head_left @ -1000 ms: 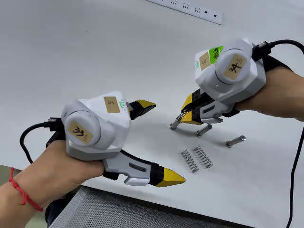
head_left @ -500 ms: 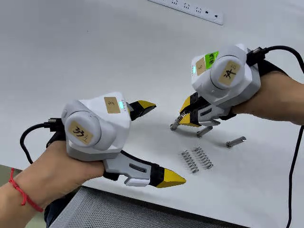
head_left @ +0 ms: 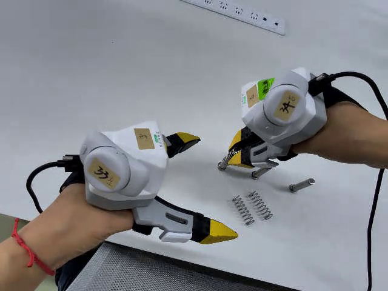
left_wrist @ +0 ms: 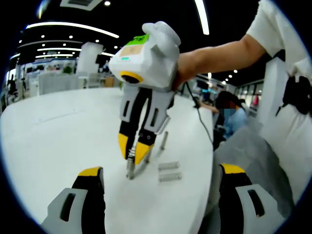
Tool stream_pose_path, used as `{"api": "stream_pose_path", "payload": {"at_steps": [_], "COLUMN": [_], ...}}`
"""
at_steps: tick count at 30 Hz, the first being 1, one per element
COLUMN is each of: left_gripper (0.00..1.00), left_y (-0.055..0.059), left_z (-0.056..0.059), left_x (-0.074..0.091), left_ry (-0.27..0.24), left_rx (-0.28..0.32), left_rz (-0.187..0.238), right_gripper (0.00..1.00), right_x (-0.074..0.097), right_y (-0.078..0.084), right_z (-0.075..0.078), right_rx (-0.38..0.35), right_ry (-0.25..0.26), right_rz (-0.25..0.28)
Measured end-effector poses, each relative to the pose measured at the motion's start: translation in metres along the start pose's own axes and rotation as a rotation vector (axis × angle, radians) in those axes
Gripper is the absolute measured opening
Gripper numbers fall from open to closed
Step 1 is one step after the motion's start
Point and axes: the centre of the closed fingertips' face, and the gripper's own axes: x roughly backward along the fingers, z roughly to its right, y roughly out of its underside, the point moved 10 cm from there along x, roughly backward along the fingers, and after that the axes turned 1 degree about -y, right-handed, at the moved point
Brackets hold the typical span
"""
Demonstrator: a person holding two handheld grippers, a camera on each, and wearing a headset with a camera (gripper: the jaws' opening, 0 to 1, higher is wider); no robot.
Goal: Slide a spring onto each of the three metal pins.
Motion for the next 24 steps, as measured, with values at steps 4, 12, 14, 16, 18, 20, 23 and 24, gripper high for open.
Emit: {"api": "stream_pose_path", "payload": {"at_steps": [4,12,14,16,18,20,23,24], "left_gripper": [1.00,0.99,0.99,0.99,0.99,0.99,0.99,0.99], "left_y": [0.000,0.002,0.002,0.003,0.003,0.003,0.004,0.004], "left_z": [-0.001,-0.001,-0.001,-0.001,-0.001,-0.001,-0.001,-0.001], "left_x": [0.000,-0.001,-0.001,-0.001,0.000,0.000,0.000,0.000], "left_ry": [0.001,0.001,0.000,0.000,-0.001,-0.002,-0.003,-0.003], "left_rx": [0.001,0.003,0.004,0.005,0.006,0.008,0.009,0.010], "left_rz": [0.002,0.002,0.003,0.003,0.004,0.006,0.006,0.007], "right_gripper": [0.12,0.12,0.12,0.12,0.12,0.12,0.12,0.12], "right_x": [-0.003,-0.010,-0.011,-0.013,-0.014,-0.015,-0.017,-0.017], "right_y": [0.002,0.002,0.003,0.003,0.003,0.003,0.003,0.003], "right_z": [0.000,-0.001,-0.001,-0.001,-0.001,-0.002,-0.002,-0.003], "right_rx": [0.006,0.019,0.021,0.022,0.022,0.020,0.020,0.020], "right_ry": [0.002,0.006,0.007,0.009,0.010,0.011,0.011,0.011], "right_rz": [-0.006,-0.016,-0.020,-0.021,-0.021,-0.021,-0.023,-0.024]}}
